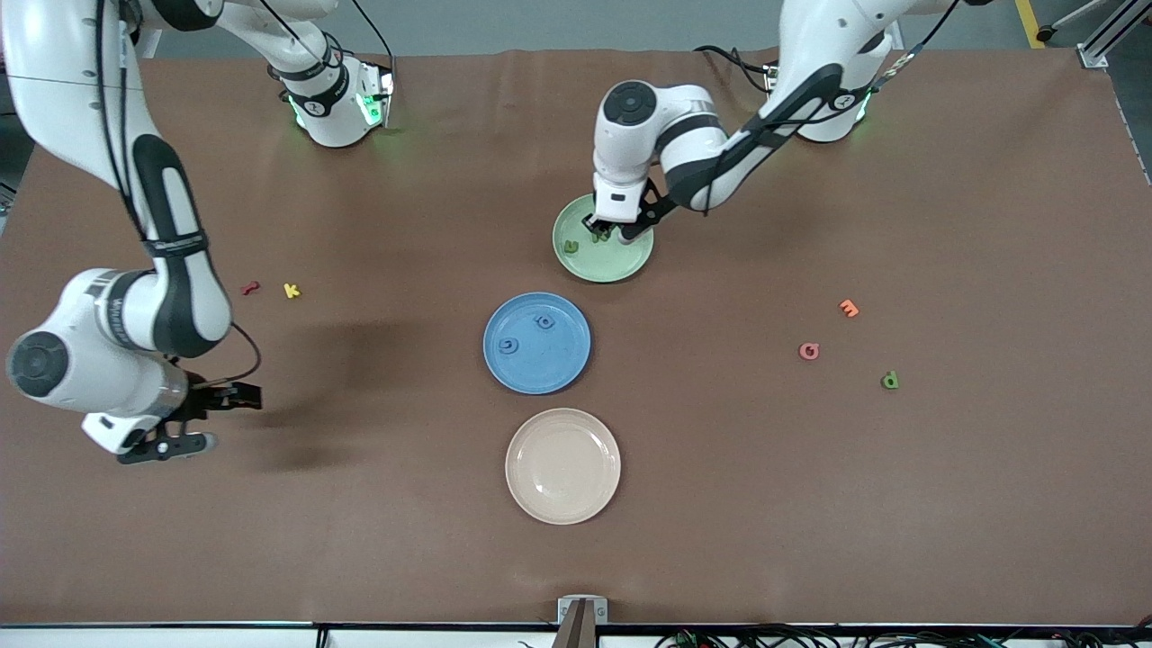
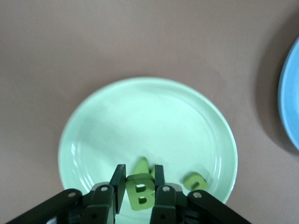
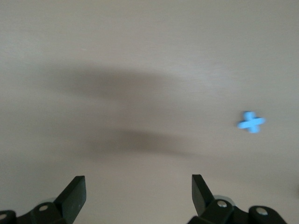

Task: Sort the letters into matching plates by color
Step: 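Place the green B on the green plate while the right gripper reaches the blue x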

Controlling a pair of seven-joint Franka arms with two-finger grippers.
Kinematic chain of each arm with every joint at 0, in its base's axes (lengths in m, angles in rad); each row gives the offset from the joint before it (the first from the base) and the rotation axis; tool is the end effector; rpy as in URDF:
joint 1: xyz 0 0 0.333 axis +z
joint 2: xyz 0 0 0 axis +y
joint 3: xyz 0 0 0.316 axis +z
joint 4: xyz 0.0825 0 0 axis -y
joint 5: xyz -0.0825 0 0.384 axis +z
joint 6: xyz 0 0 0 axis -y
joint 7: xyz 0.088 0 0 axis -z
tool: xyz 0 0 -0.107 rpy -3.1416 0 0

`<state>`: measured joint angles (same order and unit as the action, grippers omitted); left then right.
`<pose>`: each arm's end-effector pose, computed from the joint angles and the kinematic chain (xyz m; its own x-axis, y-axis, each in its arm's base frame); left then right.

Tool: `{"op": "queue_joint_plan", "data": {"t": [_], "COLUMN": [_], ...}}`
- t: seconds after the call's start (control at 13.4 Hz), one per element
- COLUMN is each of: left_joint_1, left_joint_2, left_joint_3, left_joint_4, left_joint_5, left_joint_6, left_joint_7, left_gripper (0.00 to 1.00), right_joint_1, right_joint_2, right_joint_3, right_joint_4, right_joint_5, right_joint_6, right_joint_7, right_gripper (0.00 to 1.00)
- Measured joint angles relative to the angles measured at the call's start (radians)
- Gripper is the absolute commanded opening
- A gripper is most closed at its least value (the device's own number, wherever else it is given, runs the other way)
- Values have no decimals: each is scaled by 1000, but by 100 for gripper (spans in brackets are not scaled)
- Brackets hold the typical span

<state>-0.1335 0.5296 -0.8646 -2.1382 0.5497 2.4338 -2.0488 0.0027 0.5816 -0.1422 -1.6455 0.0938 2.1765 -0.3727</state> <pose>0.3095 -0.4753 0.2355 0.7692 0.6372 -0.0483 0.6382 -0.7699 0.0072 0.6752 -0.0799 0.2746 0.9793 0.1982 -0.0418 0.1978 -0.9802 -0.0128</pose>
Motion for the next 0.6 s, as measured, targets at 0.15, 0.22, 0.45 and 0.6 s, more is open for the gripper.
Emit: {"op": "queue_joint_plan", "data": {"t": [0.15, 0.22, 0.45, 0.6], "left_joint_1": [-87, -102, -101, -99], "left_joint_2": [31, 40, 57, 62], "left_joint_3": [53, 62, 70, 73], "left_joint_4": [35, 38, 39, 39], "left_joint_5": [0, 0, 0, 0], "left_joint_6": [0, -1, -1, -1], "left_joint_7": [-44, -50, -51, -51], "left_gripper": [2, 3, 11, 17], "right_joint_1": [-52, -76, -135, -156], "right_joint_2": [5, 13, 63, 100], "right_joint_3": [0, 0, 1, 1], "right_joint_4": [16, 26, 73, 97], "right_joint_5": [0, 0, 0, 0], "right_joint_6": [0, 0, 14, 60], "right_joint_7": [-85, -125, -208, -238], "right_gripper": [100, 100, 100, 100]}}
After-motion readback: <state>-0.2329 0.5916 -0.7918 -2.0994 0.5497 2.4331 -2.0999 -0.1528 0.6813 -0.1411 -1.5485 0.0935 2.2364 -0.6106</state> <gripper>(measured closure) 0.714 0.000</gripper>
